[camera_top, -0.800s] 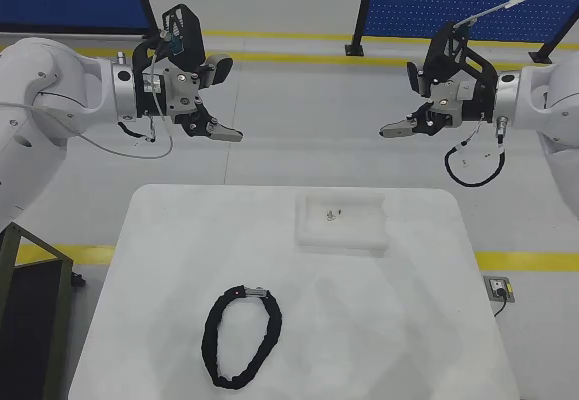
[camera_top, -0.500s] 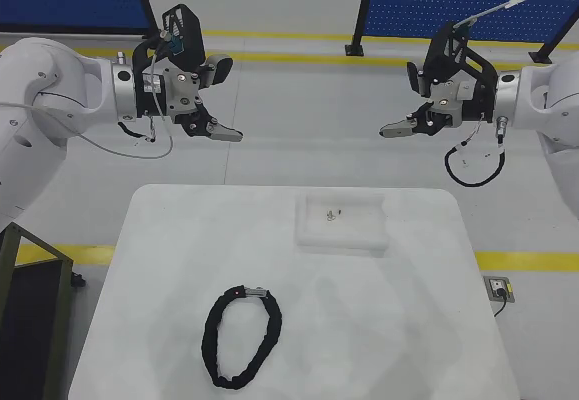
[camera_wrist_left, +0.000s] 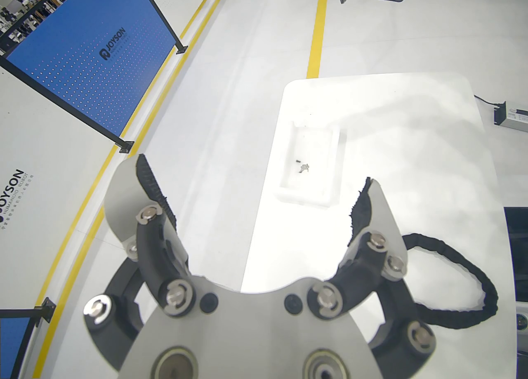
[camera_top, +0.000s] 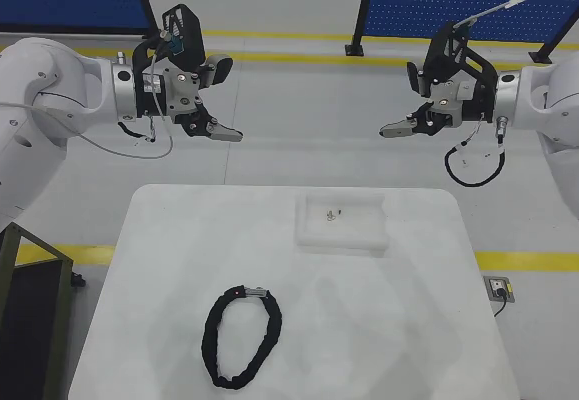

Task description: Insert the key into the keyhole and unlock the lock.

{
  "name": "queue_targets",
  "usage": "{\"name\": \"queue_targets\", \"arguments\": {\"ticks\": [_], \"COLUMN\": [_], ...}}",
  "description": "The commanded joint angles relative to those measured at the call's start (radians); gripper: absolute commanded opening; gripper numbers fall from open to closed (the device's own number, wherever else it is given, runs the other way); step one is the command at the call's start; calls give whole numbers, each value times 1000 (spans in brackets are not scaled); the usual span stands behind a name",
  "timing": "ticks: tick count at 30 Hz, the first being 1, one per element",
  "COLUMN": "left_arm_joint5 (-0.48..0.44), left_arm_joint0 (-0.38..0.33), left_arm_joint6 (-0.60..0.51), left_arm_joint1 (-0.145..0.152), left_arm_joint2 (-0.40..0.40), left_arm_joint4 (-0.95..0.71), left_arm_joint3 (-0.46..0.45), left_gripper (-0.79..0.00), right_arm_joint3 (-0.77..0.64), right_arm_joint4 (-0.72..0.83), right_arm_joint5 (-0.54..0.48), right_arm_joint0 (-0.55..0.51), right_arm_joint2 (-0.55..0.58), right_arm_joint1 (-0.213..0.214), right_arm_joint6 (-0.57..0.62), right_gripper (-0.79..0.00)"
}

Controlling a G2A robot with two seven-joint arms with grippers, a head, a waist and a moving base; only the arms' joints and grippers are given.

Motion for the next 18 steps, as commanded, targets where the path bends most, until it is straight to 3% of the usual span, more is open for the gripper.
{"name": "queue_targets", "arguments": {"ticks": [1,10,18], "left_arm_joint5": [0,0,0], "left_arm_joint0": [0,0,0], "left_arm_joint6": [0,0,0], "left_arm_joint1": [0,0,0], "left_arm_joint2": [0,0,0], "left_arm_joint4": [0,0,0], "left_arm_joint3": [0,0,0], "left_gripper": [0,0,0], "right_arm_joint3": [3,86,215], "right_arm_joint4": [-13,17,130], "right_arm_joint5": [27,26,48], "right_arm_joint0": [-25,-63,-57], "right_arm_joint2": [-3,-47,-160], "right_arm_joint1": [1,-7,-56], "right_arm_joint6": [-25,5,81], "right_gripper": [0,0,0]}}
